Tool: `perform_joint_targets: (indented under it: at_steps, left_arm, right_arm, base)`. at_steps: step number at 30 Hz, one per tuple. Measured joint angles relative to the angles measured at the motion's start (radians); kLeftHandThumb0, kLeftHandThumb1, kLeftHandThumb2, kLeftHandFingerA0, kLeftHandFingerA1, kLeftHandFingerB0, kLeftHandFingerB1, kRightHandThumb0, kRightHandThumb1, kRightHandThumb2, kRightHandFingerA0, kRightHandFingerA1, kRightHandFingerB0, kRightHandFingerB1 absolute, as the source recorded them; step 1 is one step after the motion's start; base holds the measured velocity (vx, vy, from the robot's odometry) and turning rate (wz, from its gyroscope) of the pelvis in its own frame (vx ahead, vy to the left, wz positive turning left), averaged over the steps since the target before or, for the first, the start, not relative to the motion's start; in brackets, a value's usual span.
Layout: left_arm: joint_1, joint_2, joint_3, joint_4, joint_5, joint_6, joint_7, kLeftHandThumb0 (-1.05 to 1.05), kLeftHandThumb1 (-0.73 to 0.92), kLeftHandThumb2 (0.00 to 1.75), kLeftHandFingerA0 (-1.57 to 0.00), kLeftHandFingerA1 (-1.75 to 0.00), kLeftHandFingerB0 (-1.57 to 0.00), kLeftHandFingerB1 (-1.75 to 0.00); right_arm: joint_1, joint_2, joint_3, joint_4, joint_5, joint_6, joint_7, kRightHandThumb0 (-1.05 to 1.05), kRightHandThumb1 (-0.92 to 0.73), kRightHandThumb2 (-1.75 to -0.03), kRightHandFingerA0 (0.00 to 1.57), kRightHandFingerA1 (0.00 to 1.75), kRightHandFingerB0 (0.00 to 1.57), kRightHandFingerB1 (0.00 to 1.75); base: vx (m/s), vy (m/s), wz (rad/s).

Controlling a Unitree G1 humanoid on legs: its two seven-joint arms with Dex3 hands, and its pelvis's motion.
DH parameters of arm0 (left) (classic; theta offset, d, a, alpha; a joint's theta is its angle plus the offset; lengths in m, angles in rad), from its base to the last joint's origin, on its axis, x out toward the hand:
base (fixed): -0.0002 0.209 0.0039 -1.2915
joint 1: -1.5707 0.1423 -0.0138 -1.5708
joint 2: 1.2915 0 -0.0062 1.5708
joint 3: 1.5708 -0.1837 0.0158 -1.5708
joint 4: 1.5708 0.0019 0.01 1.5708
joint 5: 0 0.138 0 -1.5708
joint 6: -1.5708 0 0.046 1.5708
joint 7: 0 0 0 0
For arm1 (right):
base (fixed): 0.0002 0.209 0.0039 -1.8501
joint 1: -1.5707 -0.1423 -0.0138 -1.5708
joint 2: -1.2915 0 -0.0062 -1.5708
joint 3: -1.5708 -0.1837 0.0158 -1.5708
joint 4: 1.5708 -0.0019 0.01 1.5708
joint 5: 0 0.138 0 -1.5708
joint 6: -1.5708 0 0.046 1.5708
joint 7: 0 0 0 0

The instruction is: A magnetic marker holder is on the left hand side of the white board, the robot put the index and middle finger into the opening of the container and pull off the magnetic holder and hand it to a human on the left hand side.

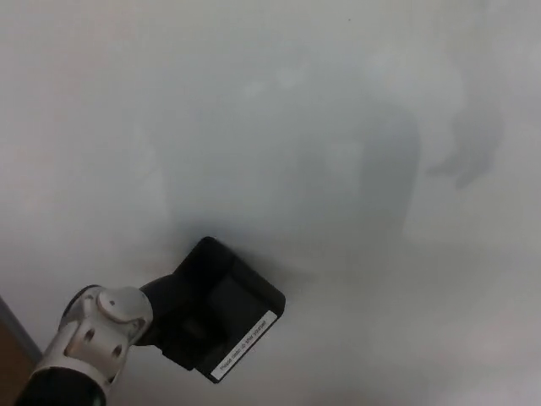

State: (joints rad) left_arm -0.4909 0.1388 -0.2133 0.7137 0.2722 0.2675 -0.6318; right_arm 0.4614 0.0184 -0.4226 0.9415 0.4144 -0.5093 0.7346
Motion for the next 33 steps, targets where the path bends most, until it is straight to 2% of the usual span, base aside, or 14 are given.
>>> perform_joint_targets:
  at_steps: [6, 7, 12, 13, 16, 17, 18, 19, 20, 21, 23, 25, 28, 33]
  left_arm:
    - [0.039, -0.023, 0.091, -0.020, -0.108, 0.076, -0.130, -0.14, 0.65, 0.83, -0.97, -1.63, -0.89, -1.32]
    - [0.050, -0.027, 0.101, -0.032, -0.123, 0.085, -0.143, -0.20, 0.64, 0.82, -0.99, -1.57, -0.95, -1.12]
    - [0.132, -0.059, 0.139, -0.121, -0.193, 0.128, -0.194, -0.18, 0.63, 0.82, -0.97, -1.62, -0.96, -1.03]
    - [0.184, -0.077, 0.153, -0.173, -0.228, 0.150, -0.214, -0.19, 0.64, 0.75, -0.90, -1.46, -0.99, -0.79]
    - [0.262, -0.102, 0.169, -0.248, -0.270, 0.172, -0.233, -0.19, 0.64, 0.75, -0.90, -1.46, -0.99, -0.79]
    - [0.313, -0.116, 0.178, -0.292, -0.297, 0.186, -0.242, -0.39, 0.60, 0.59, -0.93, -1.37, -0.92, -0.69]
    - [0.313, -0.116, 0.178, -0.292, -0.297, 0.186, -0.242, -0.39, 0.60, 0.59, -0.93, -1.37, -0.92, -0.69]
    - [0.366, -0.131, 0.191, -0.341, -0.325, 0.199, -0.250, -0.47, 0.49, 0.88, -1.00, -1.19, -0.84, -0.77]
    - [0.372, -0.133, 0.192, -0.347, -0.329, 0.201, -0.250, -0.47, 0.49, 0.88, -1.00, -1.19, -0.84, -0.77]
    - [0.428, -0.145, 0.203, -0.397, -0.357, 0.212, -0.255, -0.43, 0.59, 0.61, -0.90, -1.47, -0.82, -0.66]
    - [0.480, -0.153, 0.217, -0.445, -0.385, 0.221, -0.258, -0.49, 0.65, 0.63, -0.96, -1.37, -0.76, -0.82]
    - [0.529, -0.160, 0.235, -0.491, -0.414, 0.229, -0.259, -0.53, 0.68, 0.63, -1.02, -1.42, -0.83, -0.84]
    - [0.603, -0.162, 0.278, -0.560, -0.471, 0.242, -0.260, -0.48, 0.68, 0.61, -0.98, -1.23, -0.83, -0.71]
    - [0.674, -0.142, 0.348, -0.611, -0.544, 0.260, -0.261, -0.43, 0.65, 0.60, -0.97, -1.20, -0.81, -0.64]
  right_arm:
    - [0.000, 0.008, 0.007, -0.008, 0.000, 0.000, -0.002, -0.70, -0.67, -0.61, 0.77, 0.53, 0.52, 0.35]
    - [-0.001, 0.009, 0.007, -0.008, 0.000, 0.000, -0.002, -0.72, -0.71, -0.62, 0.78, 0.51, 0.49, 0.34]
    - [-0.004, 0.015, 0.012, -0.002, -0.001, 0.000, -0.002, -0.69, -0.72, -0.63, 0.80, 0.49, 0.50, 0.35]
    - [-0.006, 0.017, 0.014, 0.003, -0.001, 0.000, -0.002, -0.71, -0.72, -0.63, 0.80, 0.52, 0.50, 0.35]
    - [-0.007, 0.019, 0.017, 0.012, -0.001, 0.000, -0.002, -0.71, -0.72, -0.63, 0.80, 0.52, 0.50, 0.35]
    - [-0.007, 0.021, 0.018, 0.012, -0.001, 0.000, -0.002, -0.69, -0.70, -0.62, 0.85, 0.52, 0.56, 0.36]
    - [-0.007, 0.021, 0.018, 0.012, -0.001, 0.000, -0.002, -0.69, -0.70, -0.62, 0.85, 0.52, 0.56, 0.36]
    - [-0.007, 0.023, 0.020, 0.012, -0.001, 0.000, -0.002, -0.67, -0.68, -0.62, 0.87, 0.51, 0.58, 0.37]
    - [-0.007, 0.023, 0.020, 0.012, -0.001, 0.000, -0.002, -0.67, -0.68, -0.62, 0.87, 0.51, 0.58, 0.37]
    - [-0.008, 0.024, 0.021, 0.012, -0.001, 0.000, -0.002, -0.65, -0.69, -0.62, 0.86, 0.51, 0.57, 0.37]
    - [-0.008, 0.026, 0.021, 0.012, 0.000, 0.000, -0.002, -0.70, -0.70, -0.63, 0.80, 0.54, 0.51, 0.35]
    - [-0.009, 0.027, 0.021, 0.012, 0.000, 0.000, -0.002, -0.68, -0.70, -0.62, 0.79, 0.56, 0.52, 0.36]
    - [-0.009, 0.028, 0.021, 0.010, 0.001, 0.000, -0.002, -0.66, -0.70, -0.62, 0.78, 0.58, 0.51, 0.36]
    - [-0.009, 0.029, 0.021, 0.009, 0.001, 0.000, -0.002, -0.66, -0.72, -0.63, 0.73, 0.58, 0.47, 0.35]
  base:
    - [0.00, 0.000, 0.00]
    - [0.00, 0.000, 0.00]
    - [0.00, 0.000, 0.00]
    - [0.00, 0.000, 0.00]
    - [0.00, 0.000, 0.00]
    - [0.00, 0.000, 0.00]
    - [0.00, 0.000, 0.00]
    - [0.00, 0.000, 0.00]
    - [0.00, 0.000, 0.00]
    - [0.00, 0.000, 0.00]
    - [0.00, 0.000, 0.00]
    - [0.00, 0.000, 0.00]
    - [0.00, 0.000, 0.00]
    - [0.00, 0.000, 0.00]
